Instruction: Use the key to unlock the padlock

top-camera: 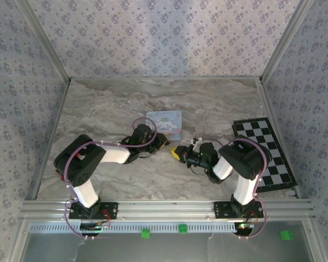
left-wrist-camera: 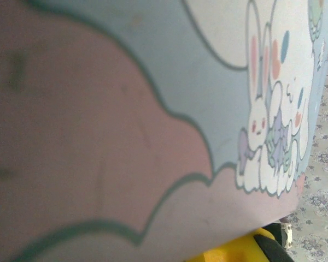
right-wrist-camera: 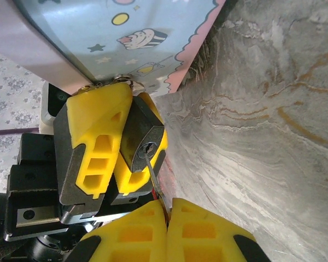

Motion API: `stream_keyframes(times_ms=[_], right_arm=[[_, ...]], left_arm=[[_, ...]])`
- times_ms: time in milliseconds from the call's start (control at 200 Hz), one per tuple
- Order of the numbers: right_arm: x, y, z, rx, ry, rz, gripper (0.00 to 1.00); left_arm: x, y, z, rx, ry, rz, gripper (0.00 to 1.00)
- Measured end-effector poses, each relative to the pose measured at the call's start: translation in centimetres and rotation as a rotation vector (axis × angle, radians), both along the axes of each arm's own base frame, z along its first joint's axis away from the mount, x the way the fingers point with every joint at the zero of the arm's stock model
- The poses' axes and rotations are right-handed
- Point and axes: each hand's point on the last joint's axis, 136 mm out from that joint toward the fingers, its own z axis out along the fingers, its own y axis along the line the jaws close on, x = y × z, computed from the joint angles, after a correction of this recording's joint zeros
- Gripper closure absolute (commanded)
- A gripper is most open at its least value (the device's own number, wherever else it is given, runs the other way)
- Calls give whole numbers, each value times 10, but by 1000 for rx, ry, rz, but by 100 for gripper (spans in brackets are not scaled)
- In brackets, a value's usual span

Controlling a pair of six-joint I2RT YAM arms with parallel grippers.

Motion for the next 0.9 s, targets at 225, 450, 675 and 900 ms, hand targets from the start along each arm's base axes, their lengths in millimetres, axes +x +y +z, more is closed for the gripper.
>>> stream_keyframes(times_ms=[225,450,675,900], right_arm=[[2,2,-1,7,15,-3,100],[3,2,-1,7,15,-7,100],[3,2,-1,7,15,-8,100],[4,-2,-4,-1,21,-25,100]], left_arm=[[1,-1,1,-13,2,3,100],[1,-1,2,-20,6,8,100],[1,-2,3,-23,6,10,100],[1,-3,4,-34,11,8,100]])
